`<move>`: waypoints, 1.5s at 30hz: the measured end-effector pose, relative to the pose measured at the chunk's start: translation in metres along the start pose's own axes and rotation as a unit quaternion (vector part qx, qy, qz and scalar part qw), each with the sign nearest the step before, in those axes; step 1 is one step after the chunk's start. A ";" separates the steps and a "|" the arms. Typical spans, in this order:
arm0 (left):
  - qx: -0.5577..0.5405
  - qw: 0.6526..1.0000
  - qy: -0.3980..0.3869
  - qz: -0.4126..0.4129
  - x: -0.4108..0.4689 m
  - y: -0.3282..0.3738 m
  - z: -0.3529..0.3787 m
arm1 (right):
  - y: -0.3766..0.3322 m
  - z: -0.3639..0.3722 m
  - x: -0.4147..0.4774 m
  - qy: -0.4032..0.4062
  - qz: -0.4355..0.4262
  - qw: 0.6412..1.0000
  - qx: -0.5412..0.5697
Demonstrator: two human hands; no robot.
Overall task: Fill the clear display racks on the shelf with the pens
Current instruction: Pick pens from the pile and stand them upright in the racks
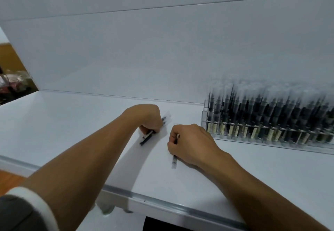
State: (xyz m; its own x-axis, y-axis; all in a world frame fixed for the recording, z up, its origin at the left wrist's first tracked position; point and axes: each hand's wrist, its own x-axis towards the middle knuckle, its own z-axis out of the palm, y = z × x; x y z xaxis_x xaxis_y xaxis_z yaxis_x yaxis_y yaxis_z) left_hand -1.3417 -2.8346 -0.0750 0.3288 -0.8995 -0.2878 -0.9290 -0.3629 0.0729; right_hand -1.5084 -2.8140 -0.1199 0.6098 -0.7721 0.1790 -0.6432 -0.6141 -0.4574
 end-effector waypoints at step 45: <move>-0.650 0.661 -0.024 0.374 -0.091 0.210 0.095 | 0.183 -0.177 -0.116 0.388 0.153 0.898 0.138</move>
State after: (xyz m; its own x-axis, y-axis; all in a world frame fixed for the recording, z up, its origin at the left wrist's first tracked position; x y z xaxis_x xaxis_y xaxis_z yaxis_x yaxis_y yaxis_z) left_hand -1.5827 -2.8058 -0.1246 -0.1745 -0.9479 0.2664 0.1131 0.2495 0.9617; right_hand -1.7787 -2.8658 -0.0703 -0.1519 -0.8450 0.5127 -0.5217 -0.3720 -0.7677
